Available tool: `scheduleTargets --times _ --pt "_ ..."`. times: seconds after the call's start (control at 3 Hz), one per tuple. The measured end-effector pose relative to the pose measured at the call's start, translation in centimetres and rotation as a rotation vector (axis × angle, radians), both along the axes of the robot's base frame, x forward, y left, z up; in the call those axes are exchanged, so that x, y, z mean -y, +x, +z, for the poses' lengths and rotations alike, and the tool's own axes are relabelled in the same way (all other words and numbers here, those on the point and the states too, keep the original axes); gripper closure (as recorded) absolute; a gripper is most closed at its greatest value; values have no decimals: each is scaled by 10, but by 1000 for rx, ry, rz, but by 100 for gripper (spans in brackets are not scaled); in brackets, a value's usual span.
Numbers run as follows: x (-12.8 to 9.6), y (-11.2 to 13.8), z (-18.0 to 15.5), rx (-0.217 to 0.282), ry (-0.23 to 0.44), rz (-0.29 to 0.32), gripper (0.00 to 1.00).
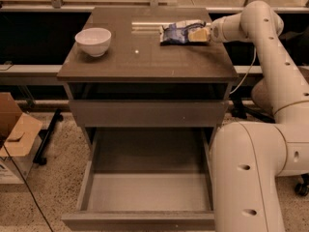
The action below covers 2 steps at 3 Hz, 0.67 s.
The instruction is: Place blue chip bag into middle drawer
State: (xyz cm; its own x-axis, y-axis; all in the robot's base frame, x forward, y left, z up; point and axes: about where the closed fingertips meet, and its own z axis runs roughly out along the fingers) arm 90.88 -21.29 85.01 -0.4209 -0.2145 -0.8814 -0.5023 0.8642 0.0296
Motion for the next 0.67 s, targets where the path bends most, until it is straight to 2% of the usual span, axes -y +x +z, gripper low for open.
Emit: scheduleTargets --times 0.33,0.67 --pt "-5 1 -16 -36 12 5 66" --pt "-1 2 -3 -12 4 -3 89"
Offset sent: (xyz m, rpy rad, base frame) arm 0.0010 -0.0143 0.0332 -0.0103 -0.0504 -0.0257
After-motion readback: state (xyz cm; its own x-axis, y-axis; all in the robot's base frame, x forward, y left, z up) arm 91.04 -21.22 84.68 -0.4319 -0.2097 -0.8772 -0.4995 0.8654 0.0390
